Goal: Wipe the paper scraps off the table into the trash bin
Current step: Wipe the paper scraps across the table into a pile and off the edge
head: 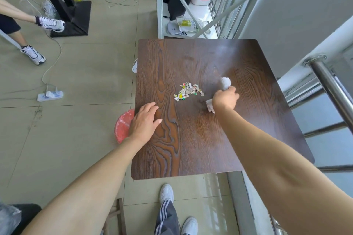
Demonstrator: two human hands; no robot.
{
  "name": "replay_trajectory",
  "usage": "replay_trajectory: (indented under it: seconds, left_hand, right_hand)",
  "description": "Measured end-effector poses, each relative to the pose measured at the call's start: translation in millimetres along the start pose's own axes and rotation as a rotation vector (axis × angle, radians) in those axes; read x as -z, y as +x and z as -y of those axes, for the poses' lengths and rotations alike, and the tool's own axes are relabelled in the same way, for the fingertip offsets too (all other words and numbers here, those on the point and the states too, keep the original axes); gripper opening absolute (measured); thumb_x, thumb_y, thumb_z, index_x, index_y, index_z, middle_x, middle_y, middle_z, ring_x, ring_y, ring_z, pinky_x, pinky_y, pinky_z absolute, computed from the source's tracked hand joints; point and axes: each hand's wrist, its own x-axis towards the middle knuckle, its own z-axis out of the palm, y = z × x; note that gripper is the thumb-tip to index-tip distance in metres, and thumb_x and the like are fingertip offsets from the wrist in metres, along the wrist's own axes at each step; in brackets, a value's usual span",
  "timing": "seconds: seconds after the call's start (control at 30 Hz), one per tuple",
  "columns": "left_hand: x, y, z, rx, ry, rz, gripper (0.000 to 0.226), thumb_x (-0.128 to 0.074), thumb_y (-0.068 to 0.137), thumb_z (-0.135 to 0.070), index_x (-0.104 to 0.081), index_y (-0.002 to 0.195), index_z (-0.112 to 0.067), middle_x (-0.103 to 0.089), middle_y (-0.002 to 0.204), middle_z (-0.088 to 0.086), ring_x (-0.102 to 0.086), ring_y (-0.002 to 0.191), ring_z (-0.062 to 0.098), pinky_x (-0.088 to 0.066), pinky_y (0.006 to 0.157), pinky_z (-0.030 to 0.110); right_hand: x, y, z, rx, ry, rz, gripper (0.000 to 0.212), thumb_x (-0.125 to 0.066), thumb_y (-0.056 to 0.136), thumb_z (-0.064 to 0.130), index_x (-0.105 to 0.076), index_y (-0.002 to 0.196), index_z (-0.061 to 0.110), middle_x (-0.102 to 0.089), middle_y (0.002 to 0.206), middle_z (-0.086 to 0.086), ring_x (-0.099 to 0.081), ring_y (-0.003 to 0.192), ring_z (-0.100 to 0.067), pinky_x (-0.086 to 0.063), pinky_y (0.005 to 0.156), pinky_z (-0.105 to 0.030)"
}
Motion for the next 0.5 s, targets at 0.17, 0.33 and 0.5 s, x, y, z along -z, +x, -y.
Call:
replay_trajectory:
  seconds: [0.17, 0.33, 0.5]
  left_hand:
    - [-12, 12, 5, 0.014, -0.101, 0.014, 0.053, -0.054, 0.094, -0.028, -0.04, 0.142, -0.01, -0.032, 0.154, 0.002, -0.025, 0.144, 0.019, -0.026, 0.117, 0.037]
    - [-17, 14, 9, 0.001, -0.087, -0.016, 0.054, -0.054, 0.093, -0.031, -0.041, 0.142, -0.012, -0.034, 0.153, 0.002, -0.028, 0.144, 0.018, -0.03, 0.116, 0.037]
    - [-19, 17, 13, -0.011, -0.072, -0.009, 0.054, -0.055, 0.092, -0.034, -0.042, 0.141, -0.013, -0.036, 0.152, 0.002, -0.03, 0.143, 0.019, -0.028, 0.117, 0.035]
  right_hand:
    - [-18, 6, 5, -0.029, -0.082, 0.114, 0.046, -0.046, 0.09, 0.005, -0.046, 0.135, 0.01, -0.038, 0.138, -0.015, -0.055, 0.116, -0.036, -0.041, 0.1, -0.037]
    - [-39, 2, 17, 0.103, -0.146, 0.161, 0.05, -0.049, 0.088, 0.005, -0.048, 0.137, 0.014, -0.041, 0.135, -0.014, -0.055, 0.116, -0.036, -0.043, 0.1, -0.038]
    - [-66, -5, 32, 0.193, -0.146, 0.233, 0.052, -0.048, 0.088, 0.002, -0.05, 0.138, 0.017, -0.042, 0.137, -0.013, -0.057, 0.116, -0.035, -0.043, 0.099, -0.035]
